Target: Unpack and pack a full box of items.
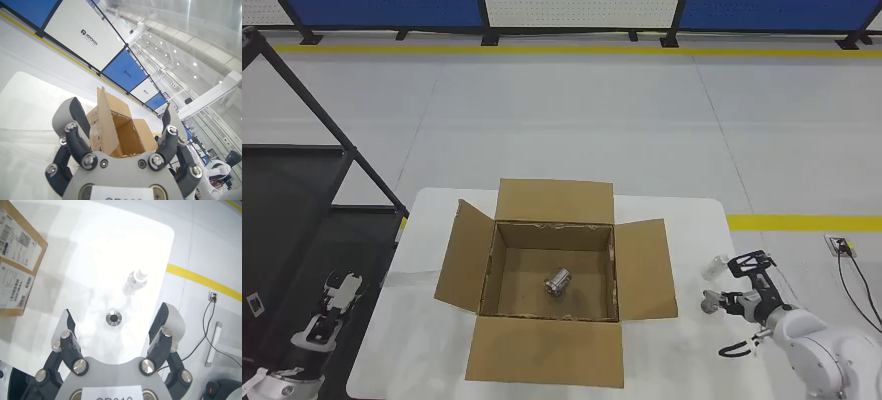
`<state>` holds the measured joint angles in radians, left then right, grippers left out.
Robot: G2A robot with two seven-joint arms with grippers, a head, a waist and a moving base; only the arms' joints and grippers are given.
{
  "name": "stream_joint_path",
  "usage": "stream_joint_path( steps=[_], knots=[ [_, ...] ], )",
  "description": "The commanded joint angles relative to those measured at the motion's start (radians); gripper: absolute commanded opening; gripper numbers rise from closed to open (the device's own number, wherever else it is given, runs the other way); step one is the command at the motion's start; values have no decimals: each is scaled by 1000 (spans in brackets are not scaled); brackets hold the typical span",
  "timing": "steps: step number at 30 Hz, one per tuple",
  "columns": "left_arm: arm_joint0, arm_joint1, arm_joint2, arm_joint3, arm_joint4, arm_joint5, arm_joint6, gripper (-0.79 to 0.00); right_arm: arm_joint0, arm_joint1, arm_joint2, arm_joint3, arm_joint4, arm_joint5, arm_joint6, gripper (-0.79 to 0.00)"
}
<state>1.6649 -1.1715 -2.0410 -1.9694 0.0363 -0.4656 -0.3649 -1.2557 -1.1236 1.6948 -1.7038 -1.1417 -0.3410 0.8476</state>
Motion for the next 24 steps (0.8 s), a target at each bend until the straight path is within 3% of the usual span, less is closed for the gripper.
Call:
stream_joint_path(
  steps=[1,15,16,18,22,24],
  knots=[
    [0,0,0,0,0,0,0,0,28,2,-14,49,1,-19,24,0],
    [0,0,0,0,0,0,0,0,181,17,-97,302,82,-148,159,0],
    [0,0,0,0,0,0,0,0,192,17,-103,317,86,-146,168,-52],
    [0,0,0,0,0,0,0,0,212,18,-116,345,96,-155,178,-240],
    [0,0,0,0,0,0,0,0,241,21,-138,392,102,-162,179,-394],
    [0,0,0,0,0,0,0,0,255,21,-147,411,102,-152,170,-400]
  ],
)
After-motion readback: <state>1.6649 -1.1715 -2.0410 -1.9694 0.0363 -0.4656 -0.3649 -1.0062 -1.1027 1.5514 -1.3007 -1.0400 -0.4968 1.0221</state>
